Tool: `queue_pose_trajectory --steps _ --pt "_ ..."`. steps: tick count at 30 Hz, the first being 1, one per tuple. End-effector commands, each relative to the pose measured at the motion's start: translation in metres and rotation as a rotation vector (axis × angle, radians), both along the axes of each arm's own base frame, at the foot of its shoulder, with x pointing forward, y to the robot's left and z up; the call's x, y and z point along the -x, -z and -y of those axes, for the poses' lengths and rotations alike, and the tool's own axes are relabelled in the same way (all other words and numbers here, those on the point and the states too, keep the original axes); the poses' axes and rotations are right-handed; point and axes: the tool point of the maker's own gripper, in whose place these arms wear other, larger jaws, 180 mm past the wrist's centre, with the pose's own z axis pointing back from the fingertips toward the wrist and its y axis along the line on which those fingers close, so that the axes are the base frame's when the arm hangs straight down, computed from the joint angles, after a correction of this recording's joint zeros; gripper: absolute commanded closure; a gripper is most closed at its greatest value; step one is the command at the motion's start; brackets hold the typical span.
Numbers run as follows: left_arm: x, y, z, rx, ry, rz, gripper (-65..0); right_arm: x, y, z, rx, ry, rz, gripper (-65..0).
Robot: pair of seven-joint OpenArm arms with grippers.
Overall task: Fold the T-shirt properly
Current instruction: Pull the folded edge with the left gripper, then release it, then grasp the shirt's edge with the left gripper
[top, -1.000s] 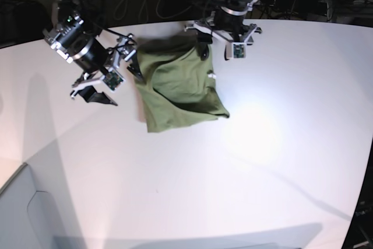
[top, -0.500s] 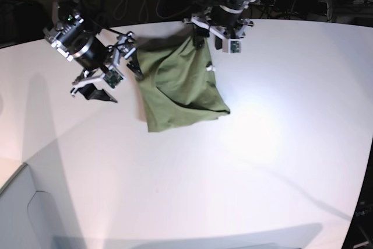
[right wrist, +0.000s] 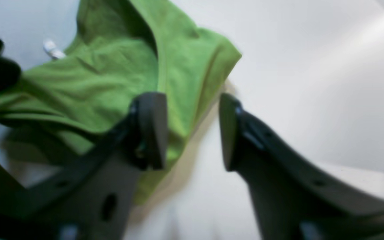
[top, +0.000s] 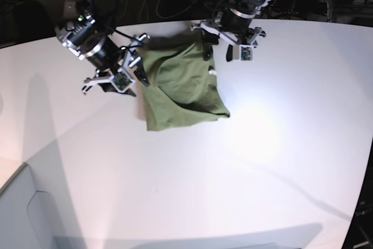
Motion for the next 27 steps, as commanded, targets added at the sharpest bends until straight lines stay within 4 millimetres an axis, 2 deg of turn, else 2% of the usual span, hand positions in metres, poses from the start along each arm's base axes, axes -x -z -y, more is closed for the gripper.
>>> queue_pose_trajectory --steps 1,7,12,14,16,21,24,27 --pt "-0.002 -0.010 -0.001 0.003 0.001 0.034 -36.1 -0.004 -0.007 -0.007 -0.030 -0.028 0.028 -16.1" --pt "-0.001 -0.015 -0.005 -0.012 0.009 0.047 -36.1 -0.005 0.027 -0.030 -0.068 -0.091 -0.069 -4.7" --pt "-0.009 -0.016 -0.039 -0.064 -0.074 0.060 -36.1 0.002 0.056 -0.031 -0.079 -0.088 -0.157 -3.0" --pt "-0.013 -0.016 -0.051 -0.084 -0.098 0.067 -36.1 0.003 0.058 -0.028 -0.076 -0.080 -0.163 -3.0" --pt "-0.019 -0.019 -0.061 -0.103 -0.120 0.084 -36.1 0.001 0.045 -0.027 -0.070 -0.082 -0.122 -3.0" --pt "-0.039 -0.030 -0.069 -0.111 -0.140 0.139 -36.1 0.014 0.011 -0.030 -0.062 -0.096 -0.039 -3.3" --pt "-0.049 -0.036 -0.067 -0.106 -0.138 0.165 -36.1 0.024 0.016 -0.031 -0.066 -0.094 -0.067 -3.3" --pt "-0.057 -0.039 -0.064 -0.092 -0.146 0.181 -36.1 0.031 0.038 -0.029 -0.071 -0.086 -0.133 -3.2"
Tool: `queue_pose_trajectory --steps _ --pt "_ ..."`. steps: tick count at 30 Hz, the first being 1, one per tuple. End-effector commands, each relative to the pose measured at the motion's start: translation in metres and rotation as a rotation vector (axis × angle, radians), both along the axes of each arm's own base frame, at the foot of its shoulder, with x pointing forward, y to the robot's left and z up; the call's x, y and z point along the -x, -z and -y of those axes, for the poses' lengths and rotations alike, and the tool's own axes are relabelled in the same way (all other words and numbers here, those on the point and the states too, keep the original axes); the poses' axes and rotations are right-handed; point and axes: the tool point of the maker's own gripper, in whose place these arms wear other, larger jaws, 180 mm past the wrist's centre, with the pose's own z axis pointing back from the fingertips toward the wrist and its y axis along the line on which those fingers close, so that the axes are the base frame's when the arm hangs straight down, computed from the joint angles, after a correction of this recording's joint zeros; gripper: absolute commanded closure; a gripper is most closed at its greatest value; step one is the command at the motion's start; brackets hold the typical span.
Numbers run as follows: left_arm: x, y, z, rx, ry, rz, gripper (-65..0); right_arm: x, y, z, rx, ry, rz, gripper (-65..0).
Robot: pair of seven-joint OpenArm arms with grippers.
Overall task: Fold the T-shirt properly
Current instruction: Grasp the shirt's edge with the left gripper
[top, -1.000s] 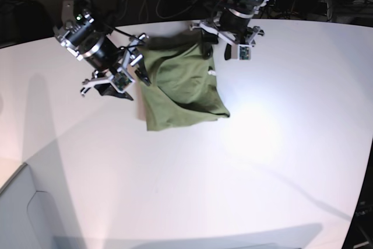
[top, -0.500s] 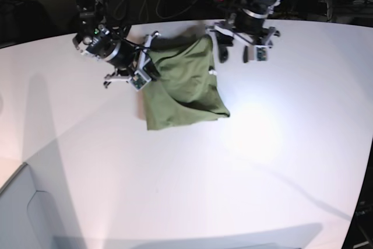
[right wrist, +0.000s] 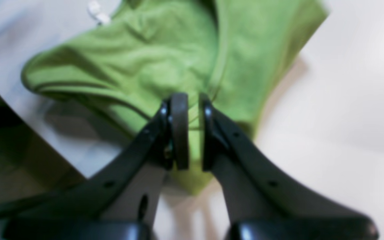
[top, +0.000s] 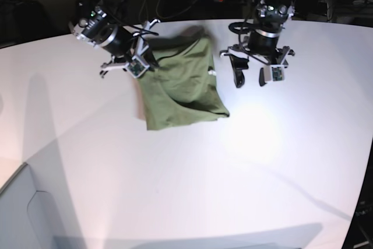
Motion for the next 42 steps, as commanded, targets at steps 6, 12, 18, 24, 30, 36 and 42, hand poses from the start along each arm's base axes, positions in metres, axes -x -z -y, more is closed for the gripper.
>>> queue_pose_trajectory --steps 6,12,18,24,30,36,42 --pt "-0.020 0.010 0.009 0.035 -0.021 0.014 -36.1 0.007 0.017 -0.008 -0.079 -0.011 -0.037 -3.3" --pt "-0.029 0.023 0.024 0.058 -0.002 -0.007 -36.1 0.005 -0.002 -0.008 -0.081 -0.011 0.019 -3.1" --pt "-0.023 0.045 0.034 0.080 -0.001 -0.066 -36.1 -0.001 -0.047 -0.008 -0.070 -0.022 0.150 -3.4" --pt "-0.023 0.057 0.052 0.088 0.046 -0.093 -35.9 -0.003 -0.061 -0.008 -0.065 -0.025 0.192 -3.4" --pt "-0.028 0.055 0.054 0.090 0.050 -0.084 -35.8 0.001 -0.059 -0.008 -0.065 -0.025 0.179 -3.4" --pt "-0.025 0.068 0.053 0.083 0.047 -0.116 -30.6 0.001 -0.059 -0.008 -0.064 -0.025 0.181 -3.4" --pt "-0.033 0.087 0.049 0.064 0.043 -0.156 -16.2 -0.002 -0.060 -0.004 -0.056 -0.016 0.187 -3.4"
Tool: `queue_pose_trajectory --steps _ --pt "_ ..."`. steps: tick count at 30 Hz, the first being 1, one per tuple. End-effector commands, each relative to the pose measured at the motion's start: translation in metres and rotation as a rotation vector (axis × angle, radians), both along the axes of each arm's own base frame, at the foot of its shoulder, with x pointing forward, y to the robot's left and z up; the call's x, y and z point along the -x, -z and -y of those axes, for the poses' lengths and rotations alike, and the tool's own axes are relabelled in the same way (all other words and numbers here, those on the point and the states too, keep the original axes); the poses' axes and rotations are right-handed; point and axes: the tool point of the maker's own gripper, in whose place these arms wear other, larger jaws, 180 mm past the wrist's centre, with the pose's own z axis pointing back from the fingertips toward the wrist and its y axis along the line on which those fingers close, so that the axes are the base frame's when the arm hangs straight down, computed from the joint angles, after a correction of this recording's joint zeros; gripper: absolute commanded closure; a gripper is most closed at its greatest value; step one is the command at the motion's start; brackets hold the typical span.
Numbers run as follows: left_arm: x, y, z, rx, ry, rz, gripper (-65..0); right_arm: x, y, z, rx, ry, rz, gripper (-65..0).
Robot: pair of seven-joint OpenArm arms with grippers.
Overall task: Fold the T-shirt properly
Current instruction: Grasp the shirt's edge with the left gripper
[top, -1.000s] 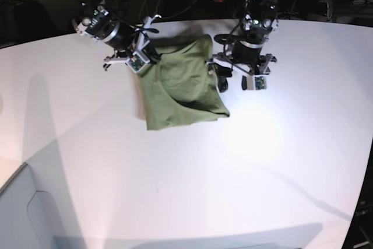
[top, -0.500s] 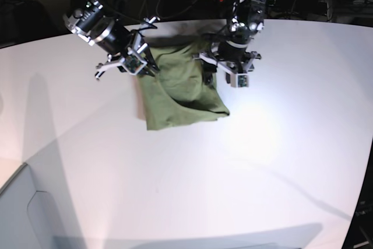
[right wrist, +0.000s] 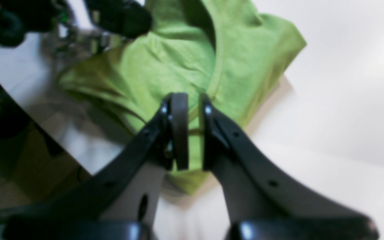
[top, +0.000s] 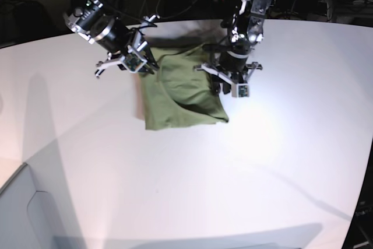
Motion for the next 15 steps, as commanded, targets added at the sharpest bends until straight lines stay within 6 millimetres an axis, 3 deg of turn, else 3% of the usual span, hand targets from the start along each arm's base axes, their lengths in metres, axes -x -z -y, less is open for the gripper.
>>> queue_pose_trajectory --steps 1,7,10,15 --pt "0.004 0.006 0.001 0.001 0.005 -0.037 -15.4 -0.003 -0.013 0.001 -0.018 -0.009 0.043 -3.4" --pt "-0.007 0.005 0.001 -0.002 0.007 -0.024 -9.4 -0.008 -0.014 0.011 -0.003 0.020 0.055 -3.4" --pt "-0.016 0.005 0.000 -0.013 0.013 -0.020 0.0 -0.009 -0.019 0.014 0.003 0.027 0.069 -3.4" --pt "-0.030 0.018 0.022 -0.065 0.144 -0.035 0.0 -0.011 -0.022 0.014 0.004 0.028 0.079 -3.4"
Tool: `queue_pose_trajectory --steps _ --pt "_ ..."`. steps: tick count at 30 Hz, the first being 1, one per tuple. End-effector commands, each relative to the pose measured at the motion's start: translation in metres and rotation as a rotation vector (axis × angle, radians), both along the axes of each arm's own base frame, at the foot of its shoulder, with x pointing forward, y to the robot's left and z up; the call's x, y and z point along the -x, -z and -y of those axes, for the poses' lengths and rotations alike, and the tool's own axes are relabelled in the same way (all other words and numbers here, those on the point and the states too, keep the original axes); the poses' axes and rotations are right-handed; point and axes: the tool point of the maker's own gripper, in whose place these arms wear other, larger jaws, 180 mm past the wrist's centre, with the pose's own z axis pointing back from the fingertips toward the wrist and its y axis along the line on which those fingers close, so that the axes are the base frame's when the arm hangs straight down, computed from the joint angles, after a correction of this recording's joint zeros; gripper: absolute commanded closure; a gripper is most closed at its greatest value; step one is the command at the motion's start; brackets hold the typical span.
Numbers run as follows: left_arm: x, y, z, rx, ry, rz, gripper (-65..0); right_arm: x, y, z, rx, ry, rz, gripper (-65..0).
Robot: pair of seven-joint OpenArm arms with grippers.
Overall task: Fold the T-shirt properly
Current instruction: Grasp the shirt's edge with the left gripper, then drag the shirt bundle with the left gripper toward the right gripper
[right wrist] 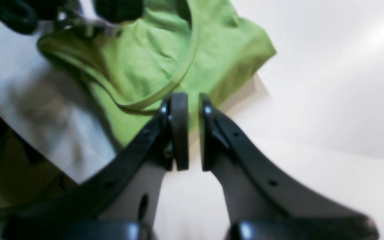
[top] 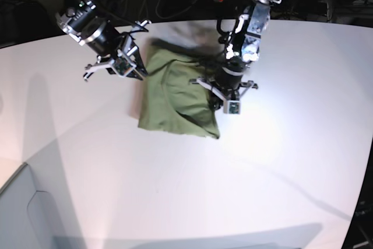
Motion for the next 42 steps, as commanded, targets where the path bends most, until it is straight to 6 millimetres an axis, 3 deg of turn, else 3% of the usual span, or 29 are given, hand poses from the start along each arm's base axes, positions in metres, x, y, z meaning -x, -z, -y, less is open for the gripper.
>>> queue_pose_trajectory --steps 1,8,11,14,16,23,25,27,29,33,38,42 --pt "0.010 0.015 0.008 -0.019 0.046 -0.078 0.0 -0.002 -0.013 -0.006 -0.029 -0.025 0.042 -3.4" --pt "-0.017 0.014 0.067 -0.169 0.412 -0.020 0.0 -0.004 -0.009 0.023 0.019 0.040 0.038 -3.4" --pt "-0.018 0.012 0.098 -0.223 0.610 0.004 0.0 -0.006 -0.008 0.039 0.043 0.083 0.037 -3.4" --pt "-0.020 0.012 0.117 -0.285 0.751 0.022 0.0 -0.006 -0.007 0.054 0.062 0.121 0.034 -3.4" --pt "-0.023 0.007 0.135 -0.318 0.824 0.048 0.0 -0.003 -0.004 0.065 0.078 0.149 0.024 -3.4" --pt "-0.033 -0.008 0.165 -0.393 0.934 0.110 0.0 0.003 0.000 0.080 0.096 0.189 0.003 -3.4" --pt "-0.034 -0.009 0.166 -0.417 0.940 0.090 -1.7 0.004 0.001 0.079 0.095 0.187 -0.001 -3.4" --pt "-0.033 -0.010 0.167 -0.424 0.939 0.084 -9.2 0.004 0.001 0.079 0.093 0.188 -0.001 -3.4" --pt "-0.033 -0.023 0.177 -0.399 0.941 0.115 -13.5 0.004 0.001 0.079 0.093 0.188 -0.001 -3.4" --pt "-0.044 -0.054 0.185 -0.346 0.912 0.176 -15.3 0.003 0.001 0.080 0.096 0.190 0.000 -3.4" --pt "-0.062 -0.089 0.173 -0.315 0.832 0.206 -18.1 -0.004 0.002 0.080 0.091 0.194 0.008 -3.4" --pt "-0.069 -0.099 0.149 -0.313 0.775 0.203 -25.8 -0.006 0.010 0.084 0.098 0.203 -0.018 -3.2"
